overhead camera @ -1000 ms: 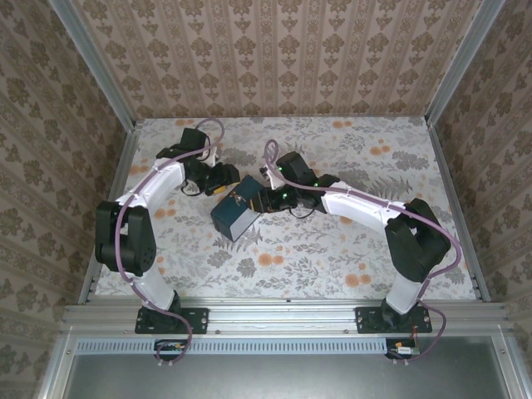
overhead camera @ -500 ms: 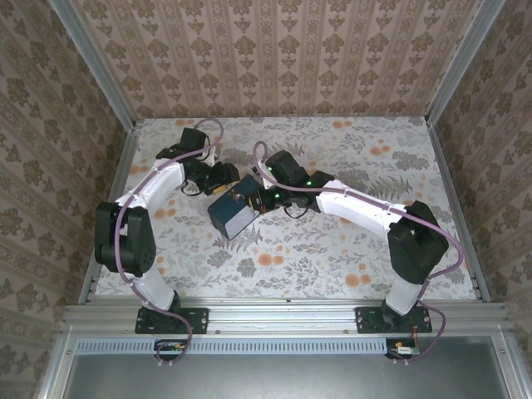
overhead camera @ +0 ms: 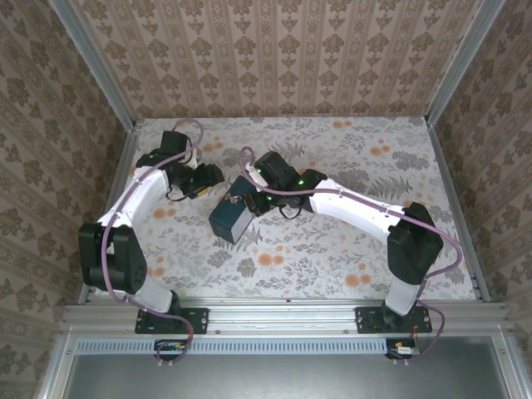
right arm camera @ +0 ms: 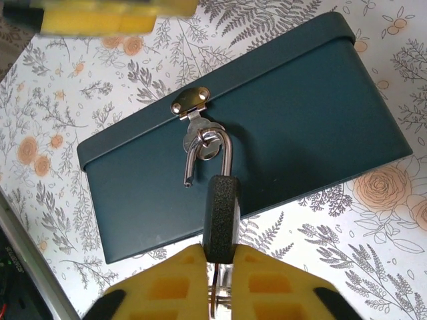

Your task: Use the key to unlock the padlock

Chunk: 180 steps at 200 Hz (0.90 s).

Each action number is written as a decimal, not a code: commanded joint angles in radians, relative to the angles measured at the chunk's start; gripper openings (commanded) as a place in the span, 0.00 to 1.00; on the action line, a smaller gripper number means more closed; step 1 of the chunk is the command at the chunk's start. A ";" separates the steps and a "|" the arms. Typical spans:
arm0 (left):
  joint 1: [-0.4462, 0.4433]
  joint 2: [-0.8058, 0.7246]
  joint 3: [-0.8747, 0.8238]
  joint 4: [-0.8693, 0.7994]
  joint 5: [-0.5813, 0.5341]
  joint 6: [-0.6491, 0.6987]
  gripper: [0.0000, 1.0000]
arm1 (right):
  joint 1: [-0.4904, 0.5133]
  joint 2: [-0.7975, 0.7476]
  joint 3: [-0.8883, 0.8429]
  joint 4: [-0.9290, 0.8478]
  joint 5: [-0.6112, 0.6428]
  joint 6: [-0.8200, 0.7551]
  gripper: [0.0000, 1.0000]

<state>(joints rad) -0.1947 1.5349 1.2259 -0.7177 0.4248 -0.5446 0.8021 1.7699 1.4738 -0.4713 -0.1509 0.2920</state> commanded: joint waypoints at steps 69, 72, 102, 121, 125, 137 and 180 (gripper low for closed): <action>-0.017 -0.077 -0.181 0.042 0.085 -0.053 0.59 | 0.014 0.075 0.079 0.002 -0.029 -0.007 0.14; -0.017 -0.077 -0.181 0.041 0.084 -0.054 0.59 | 0.013 0.076 0.079 0.003 -0.029 -0.007 0.14; -0.018 -0.062 -0.182 0.059 0.088 -0.061 0.59 | 0.016 0.074 0.063 0.033 -0.059 -0.010 0.19; -0.020 -0.051 -0.180 0.067 0.088 -0.060 0.58 | 0.020 0.079 0.059 0.034 -0.043 -0.013 0.21; -0.020 -0.049 -0.181 0.069 0.089 -0.060 0.59 | 0.019 0.079 0.059 0.033 -0.039 -0.013 0.22; -0.021 -0.046 -0.182 0.070 0.088 -0.060 0.58 | 0.020 0.084 0.059 0.036 -0.025 -0.013 0.24; -0.021 -0.048 -0.186 0.066 0.083 -0.054 0.58 | 0.019 0.102 0.072 0.037 0.000 -0.018 0.15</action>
<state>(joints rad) -0.2039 1.4723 1.0664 -0.6182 0.5018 -0.5922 0.8143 1.8351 1.5223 -0.4679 -0.1642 0.2844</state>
